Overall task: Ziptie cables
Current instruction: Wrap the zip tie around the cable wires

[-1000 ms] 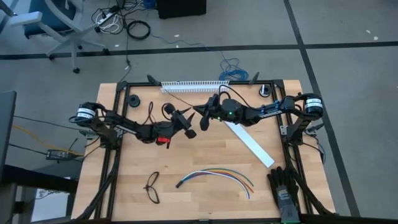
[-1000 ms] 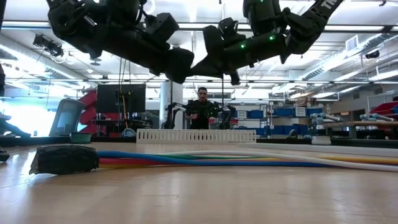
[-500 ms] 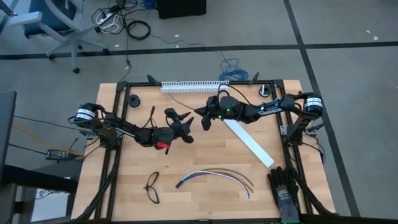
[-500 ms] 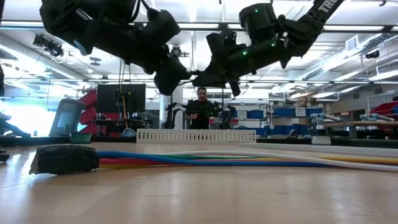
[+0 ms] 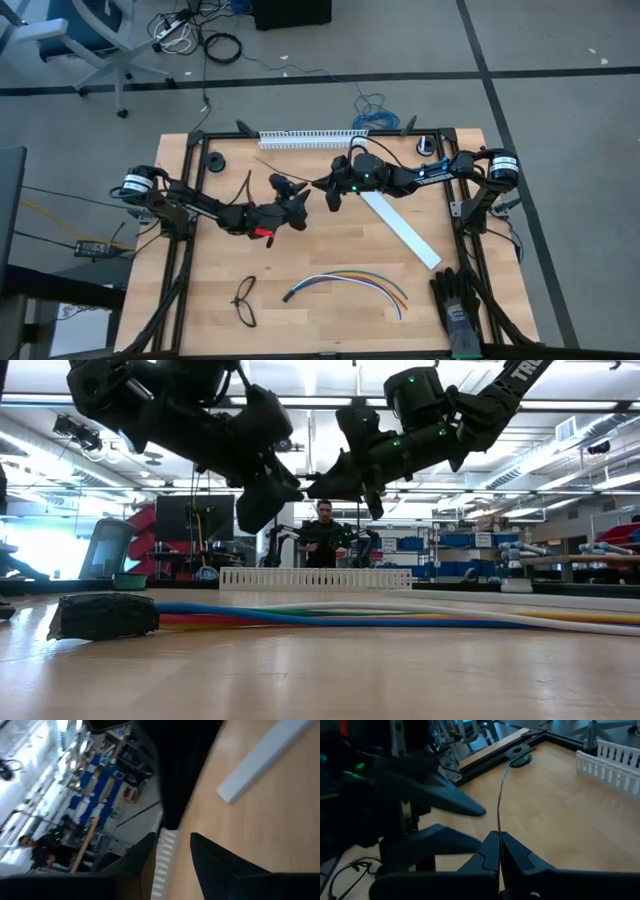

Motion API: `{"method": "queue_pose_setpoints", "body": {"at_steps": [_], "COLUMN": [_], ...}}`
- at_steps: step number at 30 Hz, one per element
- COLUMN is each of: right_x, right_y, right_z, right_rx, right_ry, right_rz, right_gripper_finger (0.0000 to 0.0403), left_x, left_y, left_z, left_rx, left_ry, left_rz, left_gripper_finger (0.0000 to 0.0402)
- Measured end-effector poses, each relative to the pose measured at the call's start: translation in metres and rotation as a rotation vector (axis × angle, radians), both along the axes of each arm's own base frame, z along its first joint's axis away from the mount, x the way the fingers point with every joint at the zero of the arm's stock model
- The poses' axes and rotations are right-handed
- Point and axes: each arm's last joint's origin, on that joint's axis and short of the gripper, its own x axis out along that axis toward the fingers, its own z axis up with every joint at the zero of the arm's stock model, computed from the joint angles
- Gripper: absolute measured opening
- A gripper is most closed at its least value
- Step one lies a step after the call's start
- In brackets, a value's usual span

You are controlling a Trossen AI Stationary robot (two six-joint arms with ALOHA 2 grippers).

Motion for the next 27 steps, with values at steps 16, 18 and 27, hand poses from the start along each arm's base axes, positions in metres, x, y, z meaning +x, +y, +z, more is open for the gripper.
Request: {"method": "queue_pose_setpoints", "body": {"at_steps": [16, 18, 27], "right_x": [0.0, 0.0001, 0.0017], "right_y": [0.002, 0.0027, 0.008], "right_z": [-0.0009, -0.0008, 0.0017], "right_rx": [0.042, 0.043, 0.037], "right_ry": [0.005, 0.003, -0.022], "right_rz": [0.054, 0.063, 0.096], "right_gripper_finger": [0.0, 0.0, 0.0], "left_x": [-0.0003, -0.0003, -0.0003], "left_y": [0.0029, 0.0039, 0.0039], "left_z": [0.0003, 0.0003, 0.0003], "left_rx": [0.04, 0.039, 0.038], "left_ry": [0.032, 0.032, 0.03], "left_rz": [0.022, 0.025, 0.025], "left_gripper_finger": [0.0107, 0.0107, 0.0104]}}
